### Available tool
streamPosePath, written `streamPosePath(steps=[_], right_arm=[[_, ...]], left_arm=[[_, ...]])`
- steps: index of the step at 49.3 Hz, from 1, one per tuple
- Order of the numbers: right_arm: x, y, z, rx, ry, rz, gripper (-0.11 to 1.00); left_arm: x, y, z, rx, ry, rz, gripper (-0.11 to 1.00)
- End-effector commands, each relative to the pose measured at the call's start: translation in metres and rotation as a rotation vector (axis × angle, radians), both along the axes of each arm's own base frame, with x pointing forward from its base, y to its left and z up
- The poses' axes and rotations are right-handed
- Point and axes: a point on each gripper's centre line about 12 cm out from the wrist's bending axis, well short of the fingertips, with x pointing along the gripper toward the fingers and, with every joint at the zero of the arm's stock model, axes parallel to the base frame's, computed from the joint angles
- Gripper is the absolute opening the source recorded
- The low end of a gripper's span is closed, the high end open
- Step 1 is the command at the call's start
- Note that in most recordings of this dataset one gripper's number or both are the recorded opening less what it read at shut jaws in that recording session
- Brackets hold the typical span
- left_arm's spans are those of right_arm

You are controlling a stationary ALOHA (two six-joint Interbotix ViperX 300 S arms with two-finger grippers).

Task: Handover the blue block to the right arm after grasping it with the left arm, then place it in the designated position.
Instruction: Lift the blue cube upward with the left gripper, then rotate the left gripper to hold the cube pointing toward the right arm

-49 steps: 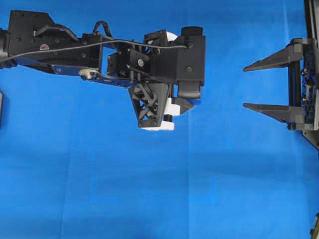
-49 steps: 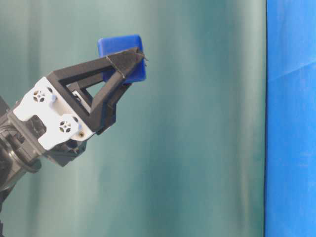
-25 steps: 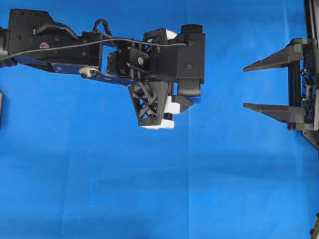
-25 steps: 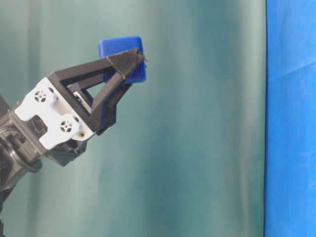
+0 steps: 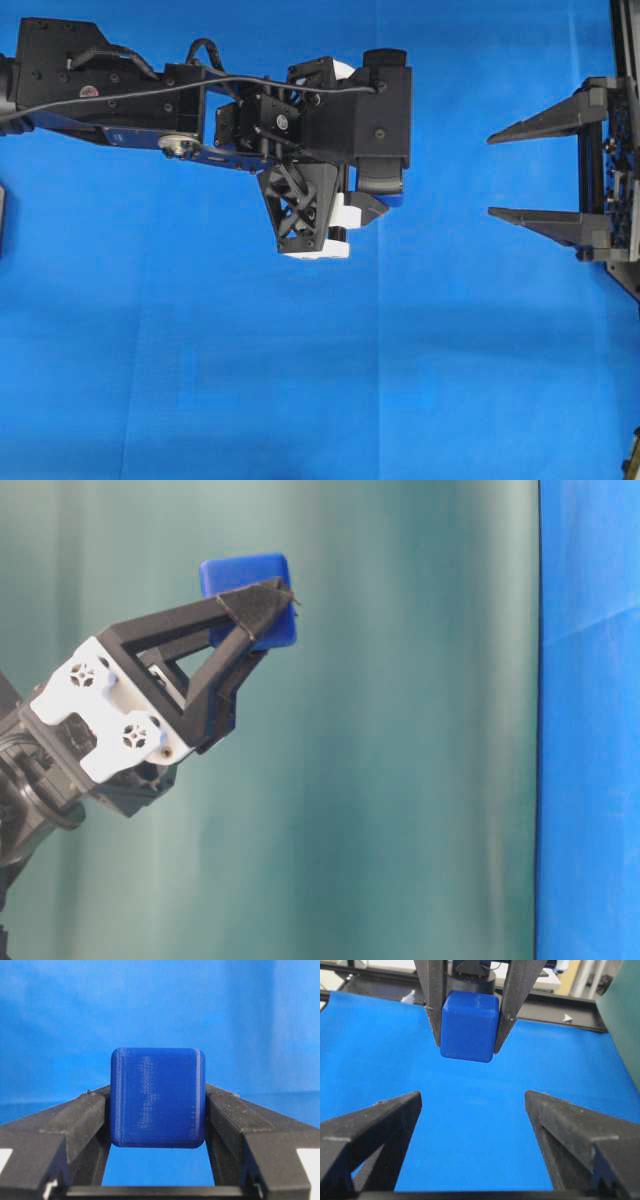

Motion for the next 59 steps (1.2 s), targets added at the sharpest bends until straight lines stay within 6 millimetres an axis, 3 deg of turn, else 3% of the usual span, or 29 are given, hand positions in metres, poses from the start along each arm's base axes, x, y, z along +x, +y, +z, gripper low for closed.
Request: streamPosePath(steps=[1, 35, 59], right_arm=[[0.002, 0.000, 0.008, 0.003, -0.020, 0.000, 0.98], [0.002, 0.000, 0.010, 0.003, -0.026, 0.000, 0.98], [0.003, 0.000, 0.012, 0.000, -0.031, 0.000, 0.98]], left_arm=[[-0.006, 0.000, 0.029, 0.000, -0.069, 0.001, 0.46], [-0.015, -0.001, 0.028, -0.002, -0.137, -0.001, 0.46], [-0.081, -0.006, 0.030, -0.011, -0.534, -0.021, 0.46]])
